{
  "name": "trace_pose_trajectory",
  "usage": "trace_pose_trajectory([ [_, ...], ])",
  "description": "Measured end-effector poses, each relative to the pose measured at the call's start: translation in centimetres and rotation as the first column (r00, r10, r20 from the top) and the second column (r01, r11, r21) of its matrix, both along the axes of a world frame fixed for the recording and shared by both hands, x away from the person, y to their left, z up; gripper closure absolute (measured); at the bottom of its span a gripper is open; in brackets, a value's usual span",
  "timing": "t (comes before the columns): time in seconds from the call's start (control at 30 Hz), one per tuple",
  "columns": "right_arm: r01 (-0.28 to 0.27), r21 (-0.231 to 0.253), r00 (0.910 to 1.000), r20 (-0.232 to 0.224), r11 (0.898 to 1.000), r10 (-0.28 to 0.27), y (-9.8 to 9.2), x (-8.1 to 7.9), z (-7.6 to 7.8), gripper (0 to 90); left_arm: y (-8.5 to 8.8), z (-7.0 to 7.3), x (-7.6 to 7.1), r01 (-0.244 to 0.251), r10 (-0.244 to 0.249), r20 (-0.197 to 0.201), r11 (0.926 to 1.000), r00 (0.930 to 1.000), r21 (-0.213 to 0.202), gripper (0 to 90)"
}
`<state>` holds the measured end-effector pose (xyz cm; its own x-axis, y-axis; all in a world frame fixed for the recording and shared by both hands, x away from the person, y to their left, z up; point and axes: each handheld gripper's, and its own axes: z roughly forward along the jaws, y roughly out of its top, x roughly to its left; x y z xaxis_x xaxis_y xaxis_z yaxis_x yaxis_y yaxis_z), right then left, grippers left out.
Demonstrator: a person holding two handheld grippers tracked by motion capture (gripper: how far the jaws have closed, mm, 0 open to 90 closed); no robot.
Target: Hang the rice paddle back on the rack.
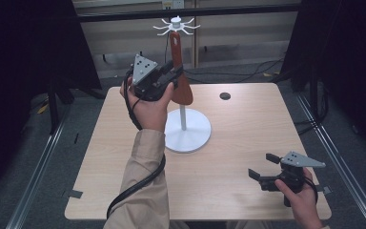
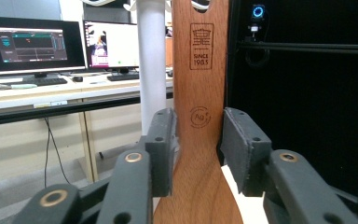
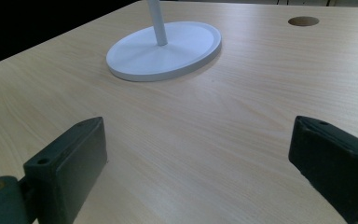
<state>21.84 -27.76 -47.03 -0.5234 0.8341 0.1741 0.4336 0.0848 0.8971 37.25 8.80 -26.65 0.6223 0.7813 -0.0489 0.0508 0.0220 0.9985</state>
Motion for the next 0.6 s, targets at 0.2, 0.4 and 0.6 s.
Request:
trace_pose_trajectory([
  [0.2, -0.005, -0.002, 1.0000, 0.002, 1.000, 0.005, 0.1, 0.0, 0.0, 3.9, 0.0, -0.2, -0.2, 0.000, 0.000, 0.000, 1.0000, 1.0000, -0.009, 52.9],
  [0.4, 0.000, -0.004, 1.0000, 0.007, 1.000, 0.000, 0.0, -0.1, 0.1, 3.9, 0.3, -0.3, -0.5, 0.003, -0.003, 0.015, 0.9999, 0.9999, -0.012, 43.5],
  [0.6, 0.005, 0.000, 1.0000, 0.009, 1.000, -0.005, 0.2, -0.2, 0.2, 3.9, 0.7, -0.6, -1.0, -0.019, 0.018, 0.040, 0.9997, 0.9990, 0.014, 29.5],
])
